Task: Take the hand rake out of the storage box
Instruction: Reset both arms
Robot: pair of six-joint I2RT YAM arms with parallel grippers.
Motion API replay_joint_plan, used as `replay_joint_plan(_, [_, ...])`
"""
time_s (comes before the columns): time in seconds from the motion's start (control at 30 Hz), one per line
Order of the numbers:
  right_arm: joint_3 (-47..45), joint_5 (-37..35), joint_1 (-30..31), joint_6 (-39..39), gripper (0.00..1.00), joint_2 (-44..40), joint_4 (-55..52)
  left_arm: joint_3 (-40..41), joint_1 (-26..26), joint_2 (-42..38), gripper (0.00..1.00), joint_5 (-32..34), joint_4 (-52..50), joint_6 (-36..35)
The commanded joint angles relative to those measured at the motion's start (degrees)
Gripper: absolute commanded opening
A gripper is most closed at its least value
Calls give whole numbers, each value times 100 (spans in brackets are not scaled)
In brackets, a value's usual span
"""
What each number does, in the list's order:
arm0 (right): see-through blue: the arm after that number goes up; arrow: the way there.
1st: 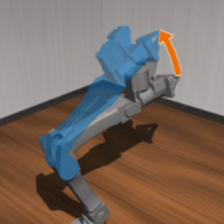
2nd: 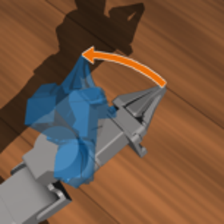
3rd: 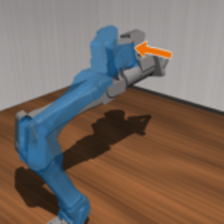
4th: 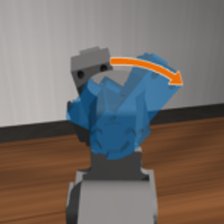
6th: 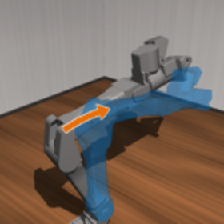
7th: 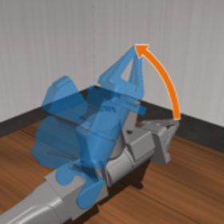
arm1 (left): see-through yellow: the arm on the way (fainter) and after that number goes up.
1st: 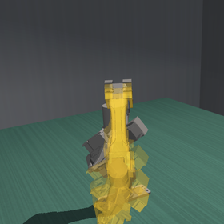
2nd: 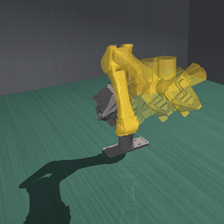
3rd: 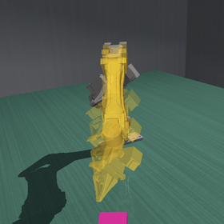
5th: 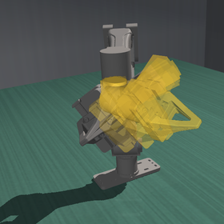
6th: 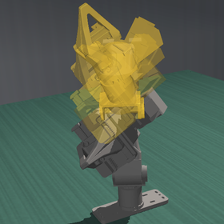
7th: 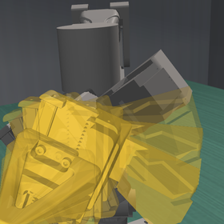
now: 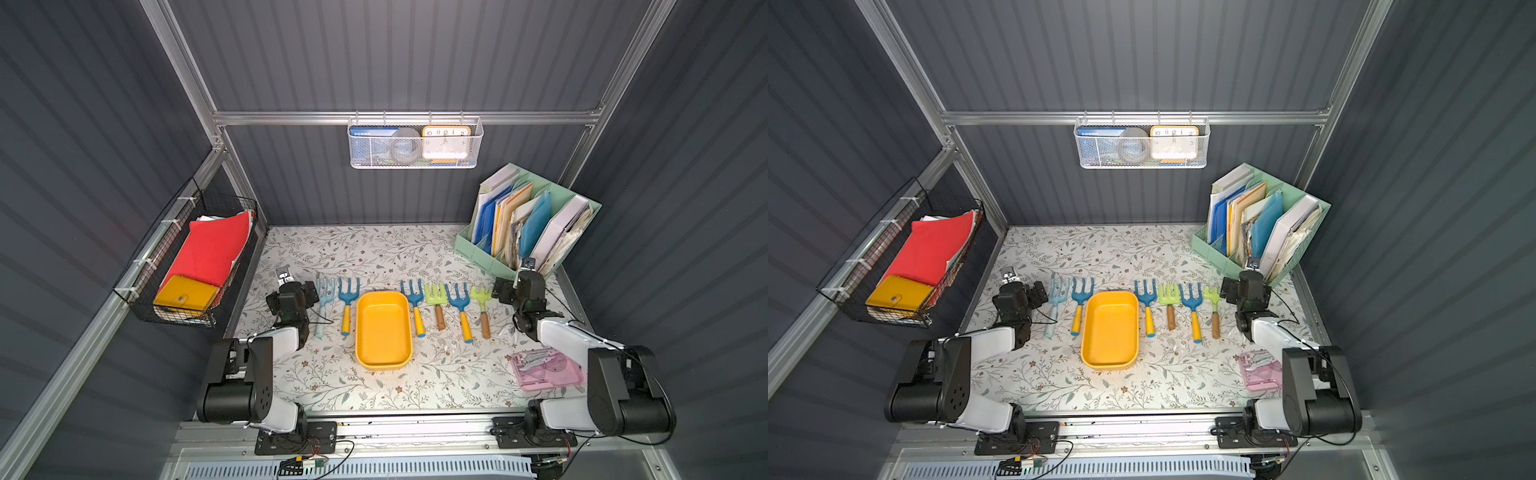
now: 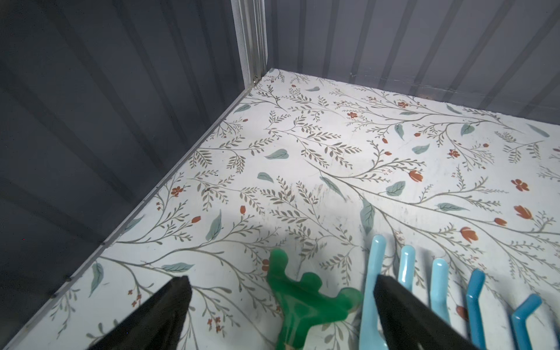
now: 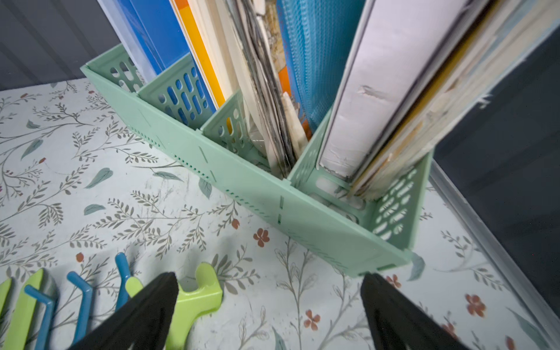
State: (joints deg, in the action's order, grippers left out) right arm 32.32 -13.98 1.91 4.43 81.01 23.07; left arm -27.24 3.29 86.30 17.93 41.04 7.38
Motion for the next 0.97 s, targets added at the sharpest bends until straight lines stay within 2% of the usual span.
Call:
replay_joint_plan(0.0, [-318,394,2,-297,99,368,1374,73,130,153,100,-615,1252,-116])
replay_joint_plan(0.03, [-359,447,2,-325,99,473,1551,9,174,220,100,-727,1236,-50])
replay_joint_plan(0.1, [-470,509,2,-346,99,655,1936,135,260,428,100,-1135,1829,62])
replay_joint_plan(0.27, [-876,762,-46,-335,99,490,2221,219,263,1140,100,-1235,2703,58])
replay_joint_plan(0.3, [-1045,765,-37,-381,99,666,2805,127,260,1059,100,-1168,2290,79])
replay_joint_plan(0.37, [-1292,780,-42,-440,99,995,3831,-13,256,1177,100,-1012,2220,-30])
replay_joint_plan(0.53, [-984,567,-41,-290,99,644,2622,-31,253,1133,100,-1106,2109,-14])
replay_joint_plan(0.73, [-1102,545,-48,-326,99,900,3289,-75,248,1151,100,-1154,2043,-18])
replay_joint_plan(0.93, [-1096,530,-50,-309,99,868,3230,-53,251,1127,100,-1186,2065,-30])
